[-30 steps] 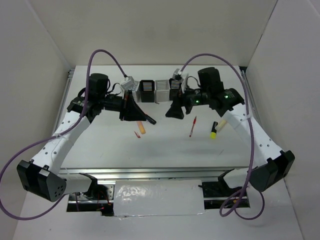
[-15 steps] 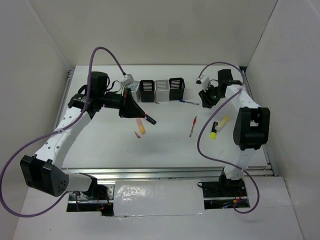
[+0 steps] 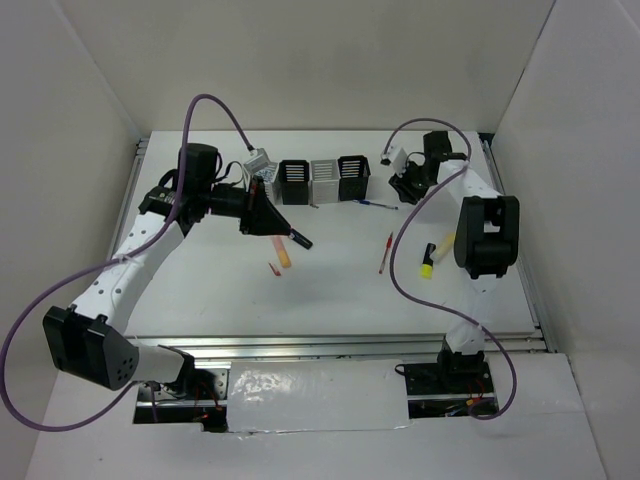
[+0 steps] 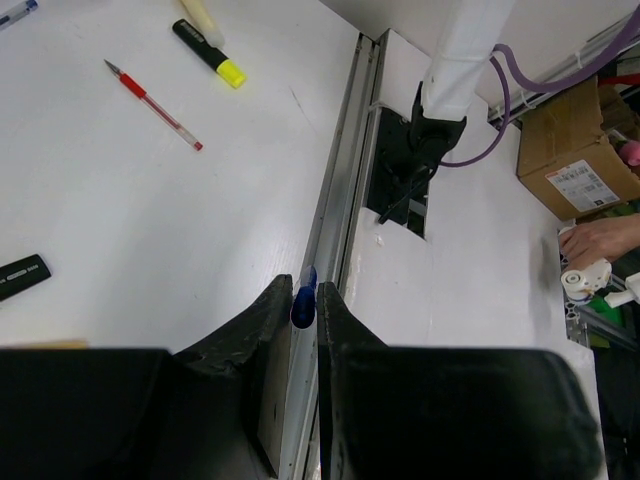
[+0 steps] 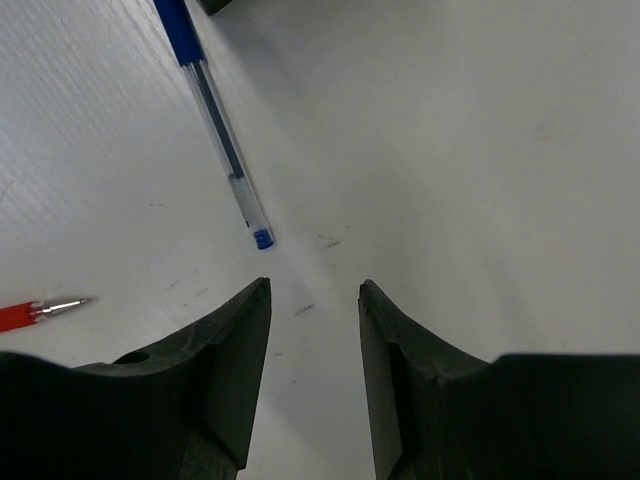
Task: Sort the stationery into containers
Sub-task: Pick up the pen from the center of the board.
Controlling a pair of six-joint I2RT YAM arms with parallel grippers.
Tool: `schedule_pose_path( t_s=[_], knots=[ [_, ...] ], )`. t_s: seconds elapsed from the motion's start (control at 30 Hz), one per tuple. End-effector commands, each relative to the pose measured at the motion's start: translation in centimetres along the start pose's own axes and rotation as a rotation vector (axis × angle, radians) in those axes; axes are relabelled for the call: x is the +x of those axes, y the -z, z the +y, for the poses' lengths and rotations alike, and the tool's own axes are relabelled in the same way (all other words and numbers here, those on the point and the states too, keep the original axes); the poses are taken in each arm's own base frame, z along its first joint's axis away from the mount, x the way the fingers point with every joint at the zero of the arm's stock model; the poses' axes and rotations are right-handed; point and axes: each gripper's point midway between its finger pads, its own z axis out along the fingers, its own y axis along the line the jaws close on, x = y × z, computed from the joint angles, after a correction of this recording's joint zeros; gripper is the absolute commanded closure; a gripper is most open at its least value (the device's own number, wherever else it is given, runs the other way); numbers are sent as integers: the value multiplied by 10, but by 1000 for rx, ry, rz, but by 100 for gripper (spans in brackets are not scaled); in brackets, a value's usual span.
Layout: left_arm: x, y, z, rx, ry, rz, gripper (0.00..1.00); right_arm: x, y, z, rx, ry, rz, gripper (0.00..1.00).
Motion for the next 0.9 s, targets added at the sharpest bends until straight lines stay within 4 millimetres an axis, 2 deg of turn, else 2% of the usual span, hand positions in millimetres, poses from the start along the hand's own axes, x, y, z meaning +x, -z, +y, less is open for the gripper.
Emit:
schedule_pose_path(
  t_s=[0.0,0.4,0.7,0.87],
  knots=[
    [-5,-2,-1,15,-29,-6,100,-13,-11,-5,-2,73,-29,53],
    [-6,-6,1,23,-16,-7,100,-26,-28,4,-65,108,-42,52],
    [-7,-7,2,30,-13,-8,100,-23,-34,18,-132,111,-31,52],
    [-7,-9,3,33,-8,-5,100,-14,-35,21,-156,103,-6,52]
  ],
)
